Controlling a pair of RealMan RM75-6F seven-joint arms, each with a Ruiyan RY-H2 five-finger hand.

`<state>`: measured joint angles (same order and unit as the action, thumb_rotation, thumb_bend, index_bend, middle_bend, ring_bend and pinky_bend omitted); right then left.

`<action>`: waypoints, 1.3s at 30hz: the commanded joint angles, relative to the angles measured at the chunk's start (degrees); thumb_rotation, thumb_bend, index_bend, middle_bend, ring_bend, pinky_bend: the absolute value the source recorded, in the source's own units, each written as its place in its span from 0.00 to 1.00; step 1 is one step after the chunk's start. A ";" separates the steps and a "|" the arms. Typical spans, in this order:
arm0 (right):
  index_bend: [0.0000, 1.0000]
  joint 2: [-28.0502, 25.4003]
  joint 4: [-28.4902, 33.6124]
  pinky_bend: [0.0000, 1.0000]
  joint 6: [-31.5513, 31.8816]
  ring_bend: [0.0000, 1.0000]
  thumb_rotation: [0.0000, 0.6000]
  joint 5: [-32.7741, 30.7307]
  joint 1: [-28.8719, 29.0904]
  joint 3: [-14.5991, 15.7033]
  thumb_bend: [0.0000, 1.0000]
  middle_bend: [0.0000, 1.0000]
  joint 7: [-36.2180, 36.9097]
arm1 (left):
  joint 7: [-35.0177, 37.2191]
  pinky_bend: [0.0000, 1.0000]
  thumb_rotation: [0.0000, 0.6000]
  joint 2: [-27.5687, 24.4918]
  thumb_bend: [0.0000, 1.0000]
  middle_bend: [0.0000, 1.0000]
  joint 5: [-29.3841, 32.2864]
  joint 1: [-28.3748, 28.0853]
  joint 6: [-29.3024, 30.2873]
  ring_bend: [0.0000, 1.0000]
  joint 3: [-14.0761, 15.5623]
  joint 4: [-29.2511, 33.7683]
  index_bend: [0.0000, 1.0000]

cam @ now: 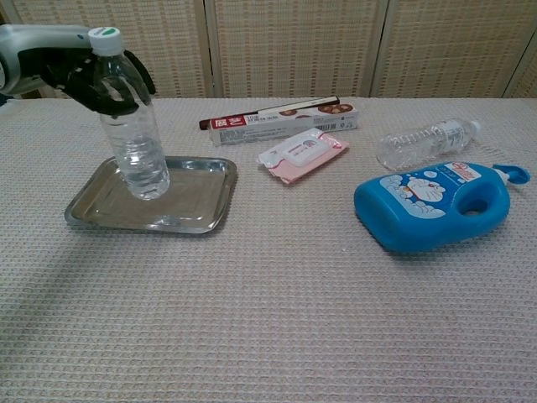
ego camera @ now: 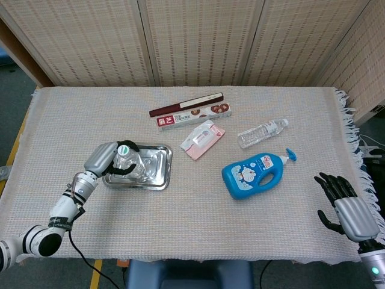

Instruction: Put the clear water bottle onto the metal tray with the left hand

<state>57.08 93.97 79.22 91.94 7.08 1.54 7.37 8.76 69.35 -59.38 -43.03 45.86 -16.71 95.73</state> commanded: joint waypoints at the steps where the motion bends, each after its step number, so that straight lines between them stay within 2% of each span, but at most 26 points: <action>1: 0.00 -0.09 0.13 0.04 -0.08 0.00 1.00 0.01 0.00 0.08 0.18 0.00 0.06 | -2.45 0.47 1.00 1.87 0.39 0.68 3.87 -2.55 -2.11 0.51 -0.15 -1.79 0.56; 10: 0.00 -0.34 0.15 0.04 0.00 0.00 1.00 0.11 0.12 0.03 0.18 0.00 0.92 | -7.67 0.47 1.00 5.48 0.39 0.68 10.88 -5.17 -2.12 0.51 1.47 -5.35 0.56; 16: 0.00 -0.36 0.18 0.04 -0.14 0.00 1.00 0.19 0.17 0.14 0.18 0.00 0.73 | -9.69 0.46 1.00 6.63 0.39 0.66 12.84 -5.51 -0.73 0.51 2.17 -6.45 0.56; 20: 0.00 -0.37 0.25 0.04 -0.34 0.00 1.00 0.07 0.17 0.22 0.18 0.00 0.53 | -11.23 0.41 1.00 7.35 0.39 0.53 13.00 -5.42 1.13 0.46 2.51 -7.05 0.48; 26: 0.00 -0.41 0.26 0.04 -0.26 0.00 1.00 0.08 0.15 0.23 0.18 0.00 0.54 | -12.26 0.30 1.00 7.58 0.39 0.29 12.87 -5.02 2.74 0.24 2.53 -7.58 0.24; 31: 0.00 -0.38 0.12 0.04 -0.24 0.00 1.00 0.16 0.14 0.29 0.18 0.00 0.58 | -11.39 0.24 1.00 6.63 0.39 0.19 13.63 -4.71 1.22 0.15 2.38 -7.07 0.14; 39: 0.00 -0.42 0.17 0.04 -0.37 0.00 1.00 0.08 0.14 0.37 0.18 0.00 0.29 | -11.99 0.19 1.00 6.37 0.39 0.05 14.28 -4.71 -0.02 0.05 3.13 -7.85 0.05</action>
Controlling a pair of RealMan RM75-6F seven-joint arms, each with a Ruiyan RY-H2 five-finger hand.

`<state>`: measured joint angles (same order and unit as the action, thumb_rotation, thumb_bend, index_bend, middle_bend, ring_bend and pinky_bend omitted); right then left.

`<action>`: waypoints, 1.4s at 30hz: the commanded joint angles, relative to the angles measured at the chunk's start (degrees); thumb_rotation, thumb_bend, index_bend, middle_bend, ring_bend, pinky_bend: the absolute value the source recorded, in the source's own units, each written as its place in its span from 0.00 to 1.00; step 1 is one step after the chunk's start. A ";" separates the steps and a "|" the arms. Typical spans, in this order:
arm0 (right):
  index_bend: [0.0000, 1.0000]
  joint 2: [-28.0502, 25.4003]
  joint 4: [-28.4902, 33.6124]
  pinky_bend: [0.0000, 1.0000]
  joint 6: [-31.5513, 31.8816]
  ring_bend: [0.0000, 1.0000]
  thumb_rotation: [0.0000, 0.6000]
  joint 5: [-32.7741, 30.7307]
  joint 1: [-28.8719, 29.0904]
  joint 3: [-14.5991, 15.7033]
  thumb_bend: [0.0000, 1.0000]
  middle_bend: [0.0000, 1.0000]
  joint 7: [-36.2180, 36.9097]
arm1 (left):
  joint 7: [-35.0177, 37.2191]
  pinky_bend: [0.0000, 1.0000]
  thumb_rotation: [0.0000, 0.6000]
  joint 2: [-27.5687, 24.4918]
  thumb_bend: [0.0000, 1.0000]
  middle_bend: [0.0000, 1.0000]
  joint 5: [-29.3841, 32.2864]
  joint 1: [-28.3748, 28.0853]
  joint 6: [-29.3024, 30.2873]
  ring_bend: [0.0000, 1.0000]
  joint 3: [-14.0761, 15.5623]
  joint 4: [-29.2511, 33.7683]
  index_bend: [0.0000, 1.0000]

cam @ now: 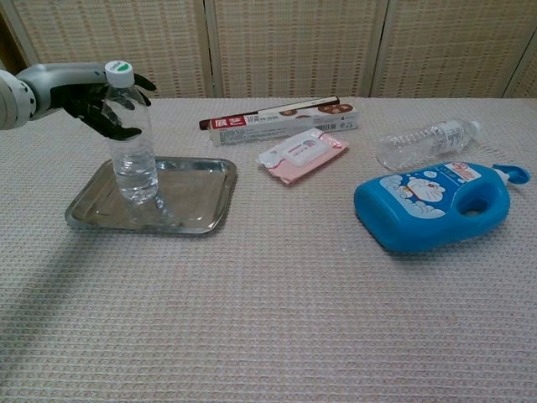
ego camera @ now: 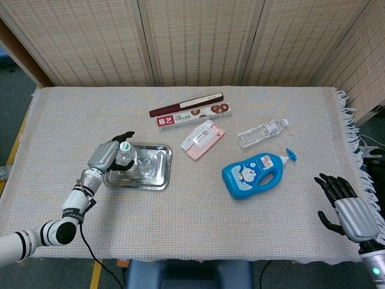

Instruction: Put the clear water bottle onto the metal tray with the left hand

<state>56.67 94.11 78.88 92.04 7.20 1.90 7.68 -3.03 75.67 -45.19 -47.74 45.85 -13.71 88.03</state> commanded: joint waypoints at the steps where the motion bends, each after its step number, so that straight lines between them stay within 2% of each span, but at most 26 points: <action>1: 0.00 -0.02 0.05 0.04 -0.03 0.00 1.00 -0.03 0.02 -0.01 0.18 0.00 -0.03 | -0.35 0.18 1.00 0.07 0.39 0.03 0.10 -0.01 0.01 0.04 0.21 -0.25 0.04; 5: 0.00 -0.04 0.12 0.04 -0.15 0.00 1.00 -0.05 0.02 0.06 0.18 0.00 -0.21 | -1.99 0.16 1.00 0.44 0.38 0.00 0.45 -0.16 0.82 0.00 0.72 -0.80 0.00; 17: 0.00 -0.05 0.07 0.04 -0.21 0.00 1.00 -0.18 0.00 0.08 0.18 0.00 -0.35 | -7.27 0.14 1.00 3.08 0.38 0.00 3.25 -0.97 2.56 0.00 1.78 -4.18 0.00; 31: 0.00 -0.07 0.16 0.04 -0.88 0.00 1.00 -0.36 0.19 0.22 0.18 0.00 -0.66 | -9.96 0.14 1.00 3.88 0.38 0.00 9.05 -3.61 -2.53 0.00 1.78 -8.11 0.00; 42: 0.00 -0.09 0.17 0.04 -1.26 0.00 1.00 -0.34 0.31 0.38 0.18 0.00 -0.71 | -11.68 0.13 1.00 4.83 0.38 0.00 12.40 -4.63 -3.56 0.00 2.95 -10.52 0.00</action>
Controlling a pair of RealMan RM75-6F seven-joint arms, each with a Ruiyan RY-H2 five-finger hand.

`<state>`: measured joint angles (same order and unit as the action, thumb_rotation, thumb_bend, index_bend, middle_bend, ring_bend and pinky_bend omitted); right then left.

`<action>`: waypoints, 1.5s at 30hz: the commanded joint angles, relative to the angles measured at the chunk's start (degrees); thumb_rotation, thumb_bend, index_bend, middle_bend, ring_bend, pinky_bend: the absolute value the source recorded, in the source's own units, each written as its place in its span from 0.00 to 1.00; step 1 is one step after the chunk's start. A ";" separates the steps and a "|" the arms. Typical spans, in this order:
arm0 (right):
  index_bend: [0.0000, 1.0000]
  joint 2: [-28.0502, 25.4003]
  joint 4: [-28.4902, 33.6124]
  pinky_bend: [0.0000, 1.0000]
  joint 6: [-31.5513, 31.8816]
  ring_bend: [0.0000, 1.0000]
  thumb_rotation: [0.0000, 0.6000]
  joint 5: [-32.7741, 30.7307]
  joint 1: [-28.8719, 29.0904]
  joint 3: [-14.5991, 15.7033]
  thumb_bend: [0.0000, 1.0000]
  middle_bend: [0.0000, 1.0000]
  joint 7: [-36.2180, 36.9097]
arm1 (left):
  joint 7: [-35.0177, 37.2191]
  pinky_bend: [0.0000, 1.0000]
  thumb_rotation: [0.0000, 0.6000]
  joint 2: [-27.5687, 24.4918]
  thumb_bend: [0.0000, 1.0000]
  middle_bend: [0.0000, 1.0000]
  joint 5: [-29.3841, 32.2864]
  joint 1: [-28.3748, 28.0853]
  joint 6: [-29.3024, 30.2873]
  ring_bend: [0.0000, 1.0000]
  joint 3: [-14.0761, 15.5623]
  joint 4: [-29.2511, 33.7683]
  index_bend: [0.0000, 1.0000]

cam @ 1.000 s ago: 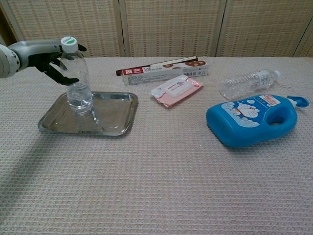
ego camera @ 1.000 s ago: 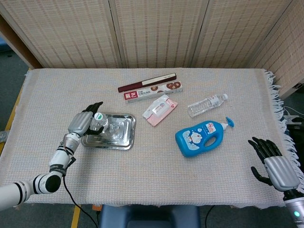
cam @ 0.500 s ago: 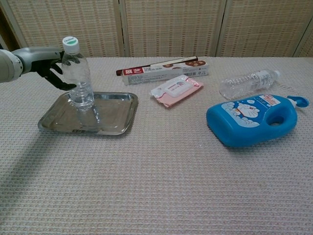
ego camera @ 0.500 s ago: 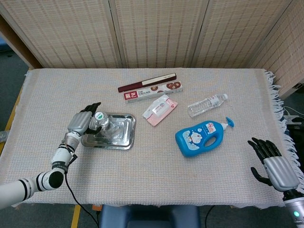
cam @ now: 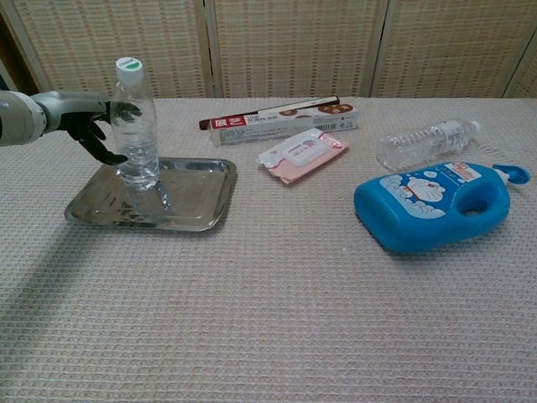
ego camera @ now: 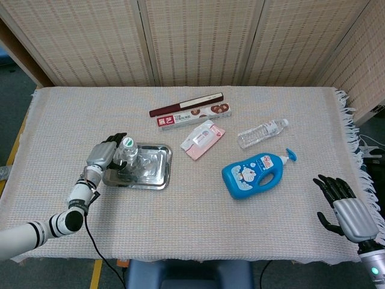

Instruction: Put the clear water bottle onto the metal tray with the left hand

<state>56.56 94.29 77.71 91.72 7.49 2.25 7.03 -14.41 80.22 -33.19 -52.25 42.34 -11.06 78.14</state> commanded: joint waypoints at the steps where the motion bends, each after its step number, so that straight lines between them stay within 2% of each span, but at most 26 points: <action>1: 0.00 0.02 0.00 0.04 -0.18 0.00 1.00 -0.02 0.05 0.07 0.18 0.00 -0.11 | -0.63 0.13 1.00 0.51 0.38 0.00 0.48 -0.17 0.03 0.00 0.58 -1.18 0.00; 14: 0.00 0.19 0.14 0.04 -0.74 0.00 1.00 -0.47 0.21 0.05 0.18 0.00 -0.70 | -6.79 0.12 1.00 5.71 0.38 0.00 -2.83 0.12 3.71 0.00 4.27 -9.99 0.00; 20: 0.00 0.12 0.28 0.04 -0.89 0.00 1.00 -0.52 0.30 0.03 0.18 0.00 -0.69 | -13.05 0.12 1.00 9.30 0.38 0.00 -4.89 0.70 8.36 0.00 6.22 -16.02 0.00; 28: 0.00 0.09 0.33 0.04 -0.87 0.00 1.00 -0.45 0.30 0.09 0.18 0.00 -0.53 | -14.27 0.12 1.00 9.79 0.38 0.00 -8.27 3.32 11.92 0.00 5.88 -20.32 0.00; 33: 0.00 0.16 0.36 0.04 -0.97 0.00 1.00 -0.47 0.30 0.16 0.18 0.00 -0.79 | -9.58 0.12 1.00 7.02 0.39 0.00 -11.67 6.55 12.41 0.00 5.43 -18.16 0.00; 38: 0.00 0.41 0.27 0.04 -1.31 0.00 1.00 -0.88 0.40 0.05 0.18 0.00 -1.29 | -0.01 0.12 1.00 1.35 0.40 0.00 -17.34 10.78 13.67 0.00 4.66 -10.87 0.00; 45: 0.00 0.99 0.01 0.04 -2.80 0.00 1.00 -2.05 0.91 -0.13 0.18 0.00 -2.42 | 9.62 0.13 1.00 -5.14 0.45 0.00 -28.96 17.35 23.56 0.00 5.42 -2.69 0.00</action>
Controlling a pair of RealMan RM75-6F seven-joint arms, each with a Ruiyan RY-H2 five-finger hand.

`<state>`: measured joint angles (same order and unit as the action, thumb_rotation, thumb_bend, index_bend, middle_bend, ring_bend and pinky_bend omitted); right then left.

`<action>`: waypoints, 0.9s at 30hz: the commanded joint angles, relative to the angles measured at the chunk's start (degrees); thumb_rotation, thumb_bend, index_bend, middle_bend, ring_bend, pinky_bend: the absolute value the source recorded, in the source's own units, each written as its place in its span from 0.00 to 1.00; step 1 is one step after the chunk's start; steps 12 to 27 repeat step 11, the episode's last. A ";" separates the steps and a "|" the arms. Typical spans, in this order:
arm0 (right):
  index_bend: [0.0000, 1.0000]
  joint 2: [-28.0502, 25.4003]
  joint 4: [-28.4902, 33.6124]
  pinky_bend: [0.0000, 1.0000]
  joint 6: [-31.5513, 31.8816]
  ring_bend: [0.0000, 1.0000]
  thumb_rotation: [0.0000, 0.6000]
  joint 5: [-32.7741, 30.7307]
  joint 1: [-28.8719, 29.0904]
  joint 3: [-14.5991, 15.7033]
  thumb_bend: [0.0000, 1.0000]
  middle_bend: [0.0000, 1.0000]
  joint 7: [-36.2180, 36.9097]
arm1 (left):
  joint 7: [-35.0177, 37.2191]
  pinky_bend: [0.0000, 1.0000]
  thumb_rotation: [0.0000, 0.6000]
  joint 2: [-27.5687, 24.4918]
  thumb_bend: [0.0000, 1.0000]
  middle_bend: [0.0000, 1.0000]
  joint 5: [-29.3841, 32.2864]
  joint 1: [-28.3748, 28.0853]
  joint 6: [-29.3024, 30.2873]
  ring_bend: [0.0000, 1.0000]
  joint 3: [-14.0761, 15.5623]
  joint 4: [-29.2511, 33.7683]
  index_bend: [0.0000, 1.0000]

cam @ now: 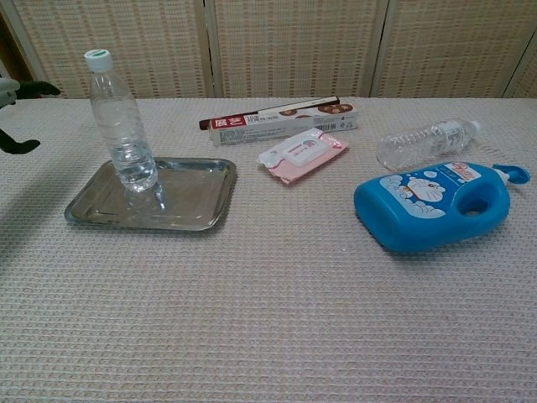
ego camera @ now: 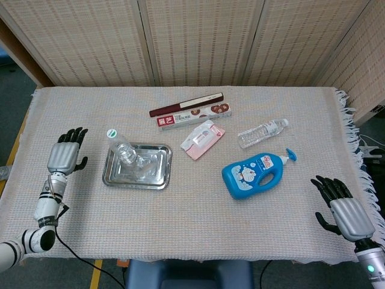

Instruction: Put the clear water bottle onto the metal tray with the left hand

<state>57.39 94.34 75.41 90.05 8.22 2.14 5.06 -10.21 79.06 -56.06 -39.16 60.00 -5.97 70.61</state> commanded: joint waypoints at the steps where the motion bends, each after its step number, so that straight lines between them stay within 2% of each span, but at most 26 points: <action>1: 0.00 0.24 -0.03 0.04 -0.77 0.00 1.00 -0.54 0.26 -0.01 0.18 0.00 -0.75 | 6.53 0.13 1.00 -4.78 0.45 0.01 -7.55 5.31 7.36 0.00 0.54 5.94 0.01; 6: 0.00 0.43 0.08 0.04 -1.24 0.00 1.00 -0.79 0.32 0.13 0.18 0.00 -1.62 | 8.37 0.13 1.00 -6.84 0.45 0.03 -12.27 9.13 12.30 0.00 1.73 8.28 0.01; 10: 0.00 0.58 0.07 0.04 -1.46 0.00 1.00 -1.13 0.38 0.06 0.18 0.00 -1.89 | 8.61 0.13 1.00 -7.27 0.46 0.04 -13.94 10.71 13.98 0.00 2.09 8.80 0.02; 27: 0.00 0.59 0.07 0.04 -1.48 0.00 1.00 -1.18 0.39 0.05 0.18 0.00 -1.93 | 8.62 0.13 1.00 -7.30 0.46 0.04 -14.08 10.87 14.15 0.00 2.11 8.87 0.02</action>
